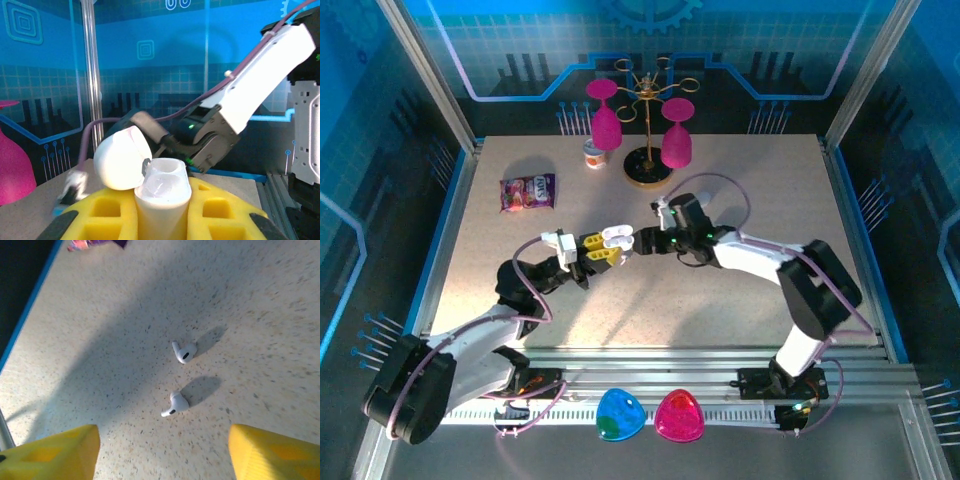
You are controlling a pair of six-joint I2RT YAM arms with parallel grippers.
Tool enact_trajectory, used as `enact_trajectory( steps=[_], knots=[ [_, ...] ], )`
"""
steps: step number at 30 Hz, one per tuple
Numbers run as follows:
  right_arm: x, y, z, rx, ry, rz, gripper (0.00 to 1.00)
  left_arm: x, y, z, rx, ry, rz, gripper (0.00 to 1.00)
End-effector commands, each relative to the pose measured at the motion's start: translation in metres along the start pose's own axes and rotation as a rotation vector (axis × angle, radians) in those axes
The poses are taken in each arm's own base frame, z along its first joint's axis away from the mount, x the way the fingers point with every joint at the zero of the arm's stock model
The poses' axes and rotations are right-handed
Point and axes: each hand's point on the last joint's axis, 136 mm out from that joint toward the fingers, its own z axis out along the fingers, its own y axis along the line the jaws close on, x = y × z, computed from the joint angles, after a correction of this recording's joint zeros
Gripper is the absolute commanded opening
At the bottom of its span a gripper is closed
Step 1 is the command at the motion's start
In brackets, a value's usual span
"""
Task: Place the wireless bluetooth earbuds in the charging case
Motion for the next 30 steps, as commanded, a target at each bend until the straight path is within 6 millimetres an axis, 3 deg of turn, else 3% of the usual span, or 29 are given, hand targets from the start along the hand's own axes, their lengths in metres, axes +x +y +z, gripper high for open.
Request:
enact_trajectory(
  steps=[1, 6, 12, 20, 28, 30],
  knots=[
    [0.018, -0.013, 0.021, 0.129, 0.101, 0.069, 0.63, -0.003, 0.002, -0.002, -0.018, -0.007, 0.034, 0.0],
    [0.027, -0.015, 0.047, 0.222, 0.188, 0.053, 0.5, -0.001, 0.0, -0.003, -0.013, -0.004, 0.039, 0.0],
    [0.04, -0.02, 0.063, 0.336, 0.268, -0.024, 0.44, 0.0, 0.0, -0.003, -0.013, -0.001, 0.047, 0.0],
    [0.053, -0.019, 0.071, 0.399, 0.335, -0.11, 0.36, -0.001, 0.001, -0.002, -0.013, -0.002, 0.051, 0.0],
    [0.056, -0.026, 0.064, 0.443, 0.356, -0.148, 0.31, 0.0, 0.002, -0.001, -0.012, 0.0, 0.048, 0.0],
    [0.055, -0.026, 0.063, 0.443, 0.356, -0.153, 0.25, 0.001, 0.002, -0.001, -0.011, 0.0, 0.045, 0.01]
  ],
)
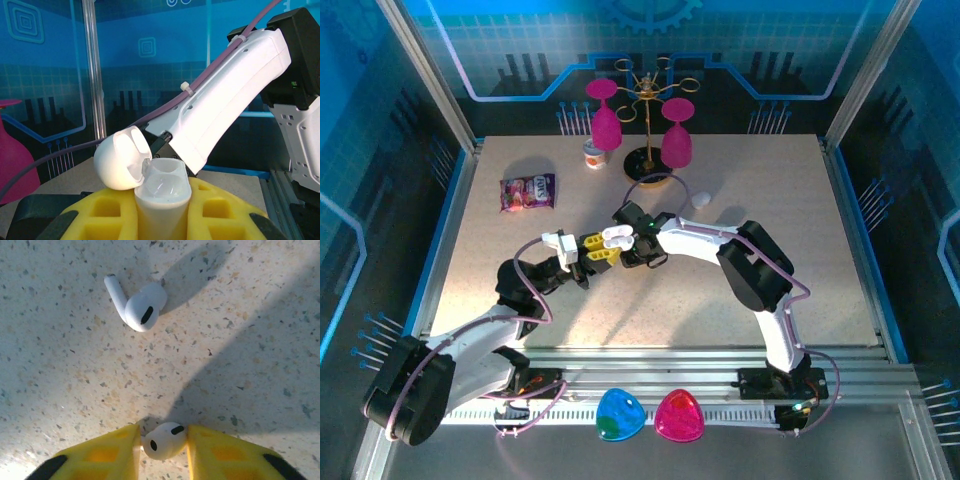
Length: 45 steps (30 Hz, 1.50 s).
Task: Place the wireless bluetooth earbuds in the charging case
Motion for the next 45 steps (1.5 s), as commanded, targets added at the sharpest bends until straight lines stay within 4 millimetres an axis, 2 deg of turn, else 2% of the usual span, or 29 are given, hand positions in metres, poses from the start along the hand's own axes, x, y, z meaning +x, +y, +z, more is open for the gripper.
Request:
enact_trajectory(
  steps=[1, 7, 11, 15, 18, 23, 27, 30, 33, 40, 45],
  knots=[
    [0.007, -0.003, 0.001, 0.041, 0.031, -0.03, 0.23, -0.002, 0.001, -0.001, -0.004, -0.013, 0.031, 0.0],
    [0.005, 0.002, 0.005, 0.004, 0.037, -0.024, 0.23, -0.002, 0.001, -0.001, -0.006, -0.012, 0.03, 0.0],
    [0.001, 0.005, 0.001, -0.01, 0.016, -0.045, 0.27, -0.001, 0.001, -0.002, -0.011, -0.008, 0.031, 0.0],
    [-0.01, 0.008, -0.017, -0.035, -0.067, -0.098, 0.27, 0.002, 0.008, -0.002, -0.046, 0.002, 0.01, 0.0],
    [-0.017, 0.003, -0.035, -0.036, -0.15, -0.145, 0.26, 0.008, 0.014, -0.002, -0.079, 0.029, -0.008, 0.01],
    [-0.022, -0.021, -0.069, 0.015, -0.278, -0.2, 0.22, 0.011, 0.021, -0.003, -0.119, 0.039, -0.022, 0.01],
    [-0.016, -0.034, -0.076, -0.031, -0.263, -0.131, 0.26, 0.015, 0.024, -0.002, -0.129, 0.048, -0.029, 0.01],
    [-0.011, -0.029, -0.073, -0.107, -0.234, -0.045, 0.35, 0.016, 0.027, -0.003, -0.145, 0.048, -0.033, 0.01],
    [-0.008, -0.022, -0.062, -0.142, -0.189, 0.028, 0.38, 0.017, 0.029, -0.003, -0.156, 0.052, -0.041, 0.01],
    [0.006, -0.01, -0.026, -0.176, -0.005, 0.097, 0.37, 0.018, 0.029, -0.002, -0.154, 0.059, -0.044, 0.02],
    [0.012, -0.003, -0.014, -0.206, 0.068, 0.127, 0.35, 0.021, 0.028, -0.003, -0.155, 0.071, -0.047, 0.02]
  ],
)
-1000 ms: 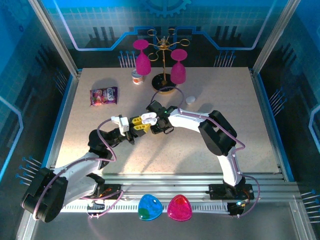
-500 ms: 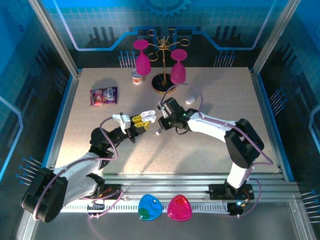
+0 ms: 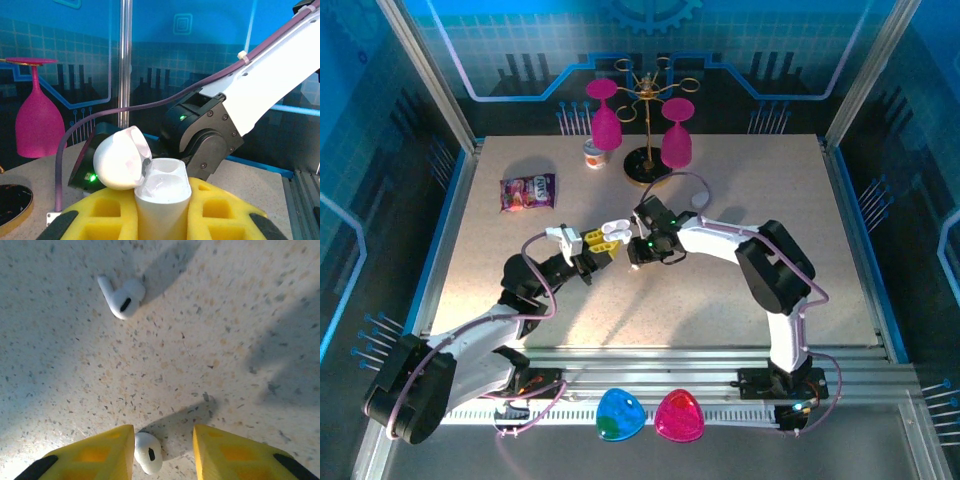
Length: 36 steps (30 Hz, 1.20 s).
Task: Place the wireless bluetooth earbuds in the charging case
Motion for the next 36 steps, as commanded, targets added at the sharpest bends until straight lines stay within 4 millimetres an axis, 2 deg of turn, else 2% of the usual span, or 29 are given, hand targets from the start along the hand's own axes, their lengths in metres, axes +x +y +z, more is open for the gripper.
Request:
enact_trajectory(
  steps=[1, 6, 18, 25, 31, 36],
  knots=[
    [0.008, 0.01, 0.003, -0.04, 0.073, 0.047, 0.35, -0.005, 0.002, -0.001, -0.011, -0.014, 0.031, 0.02],
    [0.013, 0.011, 0.01, -0.052, 0.113, 0.066, 0.31, -0.005, 0.001, -0.001, -0.009, -0.014, 0.031, 0.02],
    [0.02, 0.012, 0.012, -0.061, 0.139, 0.051, 0.28, -0.003, 0.003, 0.001, -0.012, -0.01, 0.029, 0.02],
    [0.02, 0.009, 0.012, -0.045, 0.136, 0.043, 0.21, -0.002, 0.005, 0.002, -0.015, -0.008, 0.028, 0.02],
    [0.009, 0.008, -0.002, -0.036, 0.071, 0.034, 0.19, 0.005, 0.012, 0.004, -0.044, 0.008, 0.03, 0.02],
    [-0.001, -0.012, -0.031, 0.054, -0.034, 0.028, 0.17, 0.017, 0.021, 0.006, -0.077, 0.055, 0.039, 0.02]
  ],
)
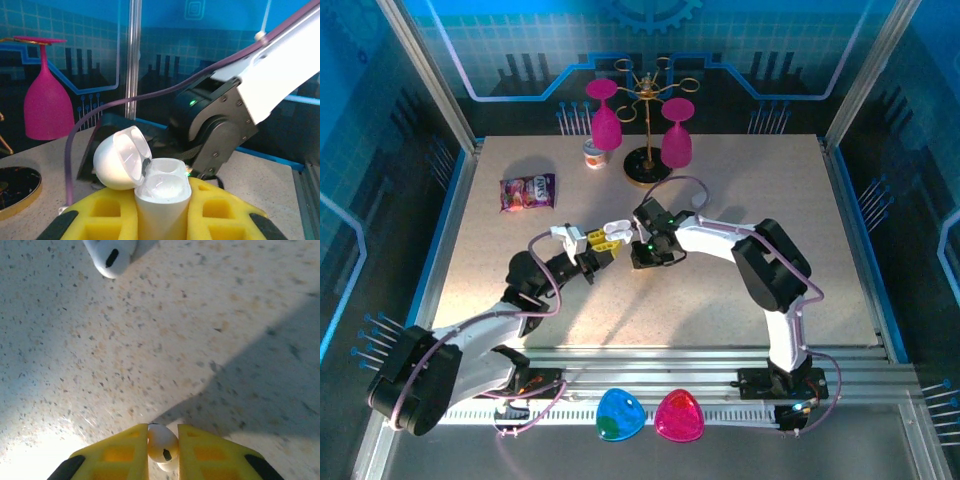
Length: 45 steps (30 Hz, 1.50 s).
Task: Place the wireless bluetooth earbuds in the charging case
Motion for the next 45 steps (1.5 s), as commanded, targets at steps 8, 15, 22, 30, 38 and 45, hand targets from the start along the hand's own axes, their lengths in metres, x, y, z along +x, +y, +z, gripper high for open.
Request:
enact_trajectory(
  steps=[8, 15, 22, 30, 38, 45],
  knots=[
    [-0.024, -0.022, -0.099, 0.147, -0.283, -0.08, 0.17, 0.024, 0.021, 0.01, -0.069, 0.069, 0.022, 0.01],
    [-0.035, 0.011, -0.154, 0.188, -0.438, -0.256, 0.16, 0.044, 0.025, 0.016, -0.063, 0.103, -0.019, 0.01],
    [-0.043, 0.049, -0.174, 0.153, -0.51, -0.371, 0.16, 0.055, 0.025, 0.019, -0.043, 0.109, -0.045, 0.01],
    [-0.045, 0.066, -0.164, 0.143, -0.475, -0.434, 0.16, 0.055, 0.023, 0.019, -0.036, 0.116, -0.047, 0.01],
    [-0.038, 0.069, -0.152, 0.139, -0.433, -0.46, 0.16, 0.051, 0.026, 0.018, -0.056, 0.105, -0.045, 0.02],
    [-0.032, 0.065, -0.145, 0.152, -0.408, -0.467, 0.16, 0.047, 0.026, 0.019, -0.058, 0.096, -0.052, 0.01]
  ],
)
